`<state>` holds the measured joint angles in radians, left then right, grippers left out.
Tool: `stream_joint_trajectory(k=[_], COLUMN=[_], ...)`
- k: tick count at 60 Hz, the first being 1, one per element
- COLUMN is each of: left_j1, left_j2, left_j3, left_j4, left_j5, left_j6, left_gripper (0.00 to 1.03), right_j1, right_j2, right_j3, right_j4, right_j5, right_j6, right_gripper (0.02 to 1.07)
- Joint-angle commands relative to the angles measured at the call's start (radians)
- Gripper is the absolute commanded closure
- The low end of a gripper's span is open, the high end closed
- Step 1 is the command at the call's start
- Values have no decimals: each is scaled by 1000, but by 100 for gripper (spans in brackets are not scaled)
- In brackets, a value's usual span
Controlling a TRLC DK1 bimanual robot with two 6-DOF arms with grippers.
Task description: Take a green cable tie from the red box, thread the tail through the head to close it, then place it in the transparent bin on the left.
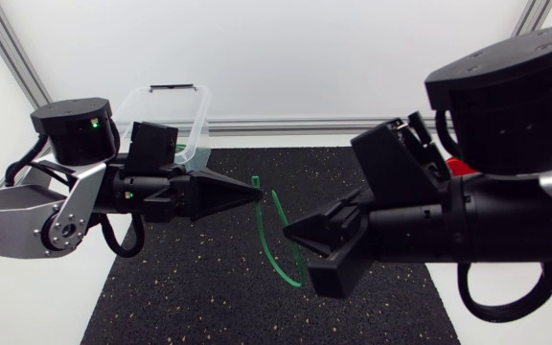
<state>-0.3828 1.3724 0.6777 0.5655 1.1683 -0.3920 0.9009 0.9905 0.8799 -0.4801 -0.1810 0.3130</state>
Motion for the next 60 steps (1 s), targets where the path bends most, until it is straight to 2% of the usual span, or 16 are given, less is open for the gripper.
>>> stream_joint_trajectory(k=[1, 17, 22, 34, 60], left_j1=[1, 18, 25, 36, 45], left_j2=[5, 39, 42, 60, 71], left_j3=[-35, -46, -47, -38, -29], left_j4=[37, 74, 94, 116, 140], left_j5=[-15, -27, -22, -2, 5], left_j6=[5, -11, -25, -31, -34], left_gripper=[100, 100, 100, 100, 100], right_j1=[-3, 7, -2, -89, -186], right_j2=[27, 92, 82, 129, 250], right_j3=[39, 146, 129, 134, 228], right_j4=[-22, -81, -54, -41, -123], right_j5=[-15, -58, -64, -201, -453], right_j6=[58, 72, 172, 294, 477], right_gripper=[102, 102, 102, 102, 102])
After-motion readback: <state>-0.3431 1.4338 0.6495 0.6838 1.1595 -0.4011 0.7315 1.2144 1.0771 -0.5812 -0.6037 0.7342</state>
